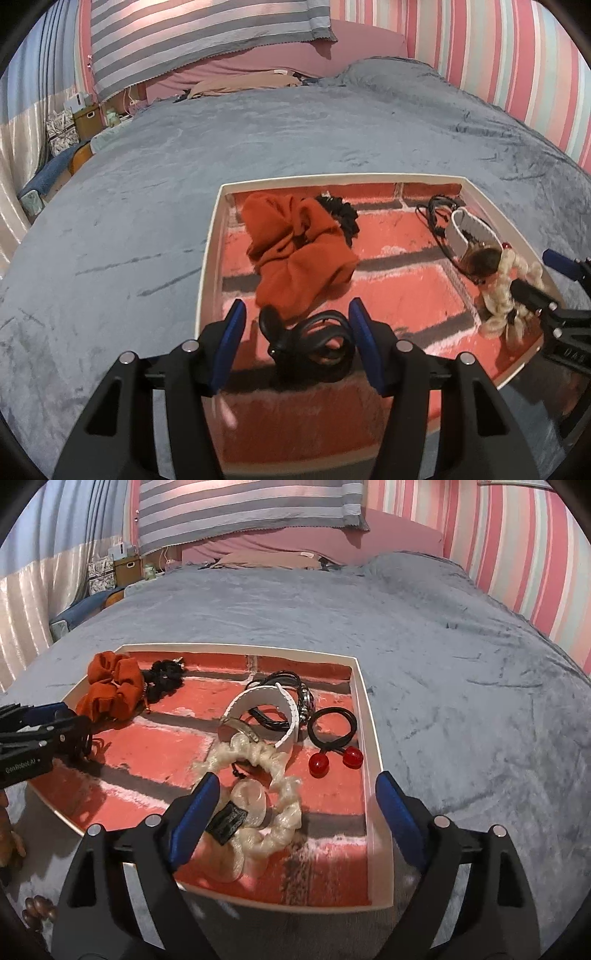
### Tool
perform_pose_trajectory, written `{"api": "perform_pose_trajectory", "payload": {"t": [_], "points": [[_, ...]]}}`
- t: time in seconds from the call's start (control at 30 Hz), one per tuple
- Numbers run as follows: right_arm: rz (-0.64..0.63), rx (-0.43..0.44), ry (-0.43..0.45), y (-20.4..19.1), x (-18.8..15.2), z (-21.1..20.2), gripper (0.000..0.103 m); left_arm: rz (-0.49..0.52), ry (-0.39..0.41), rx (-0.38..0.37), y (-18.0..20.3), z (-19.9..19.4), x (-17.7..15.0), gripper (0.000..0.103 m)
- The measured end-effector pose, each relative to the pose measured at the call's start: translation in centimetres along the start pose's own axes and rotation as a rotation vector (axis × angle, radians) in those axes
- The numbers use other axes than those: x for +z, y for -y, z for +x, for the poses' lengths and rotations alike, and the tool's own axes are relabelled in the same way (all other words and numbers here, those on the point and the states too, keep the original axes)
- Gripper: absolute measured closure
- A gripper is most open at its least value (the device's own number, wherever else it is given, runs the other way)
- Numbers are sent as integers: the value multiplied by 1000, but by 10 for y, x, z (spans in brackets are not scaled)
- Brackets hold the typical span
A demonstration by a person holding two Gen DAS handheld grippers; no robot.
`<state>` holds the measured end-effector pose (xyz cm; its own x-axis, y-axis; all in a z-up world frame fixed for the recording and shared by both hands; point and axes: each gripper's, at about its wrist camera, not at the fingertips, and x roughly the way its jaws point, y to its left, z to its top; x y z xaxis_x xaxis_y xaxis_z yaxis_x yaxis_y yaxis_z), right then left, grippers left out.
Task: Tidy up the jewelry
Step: 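Carry both items into the tray and open both tools to release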
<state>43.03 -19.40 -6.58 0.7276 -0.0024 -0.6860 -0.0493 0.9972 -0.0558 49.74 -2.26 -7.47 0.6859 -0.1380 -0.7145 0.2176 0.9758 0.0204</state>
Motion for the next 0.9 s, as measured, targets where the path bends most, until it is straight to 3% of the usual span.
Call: {"api": "perform_pose_trajectory", "payload": {"t": [0.13, 0.23, 0.33, 0.47, 0.53, 0.6, 0.7, 0.9], "points": [[22, 11, 17, 4, -1, -13, 18, -12, 2, 22, -9, -13, -15, 41], [30, 12, 23, 6, -3, -22, 17, -15, 17, -12, -13, -27, -21, 41], [47, 17, 38, 9, -2, -34, 12, 7, 57, 34, -10, -46, -24, 32], [65, 12, 80, 13, 5, -60, 6, -23, 81, -8, -12, -68, -22, 32], [73, 13, 95, 14, 9, -75, 4, -51, 100, -22, -16, -86, -18, 31], [77, 14, 105, 15, 12, -87, 4, -77, 116, -31, -20, -104, -14, 20], [75, 4, 126, 15, 14, -112, 4, -110, 163, -34, -26, -139, -12, 14], [74, -35, 171, 12, 4, -157, 4, -132, 242, 1, -37, -203, -21, 12]]}}
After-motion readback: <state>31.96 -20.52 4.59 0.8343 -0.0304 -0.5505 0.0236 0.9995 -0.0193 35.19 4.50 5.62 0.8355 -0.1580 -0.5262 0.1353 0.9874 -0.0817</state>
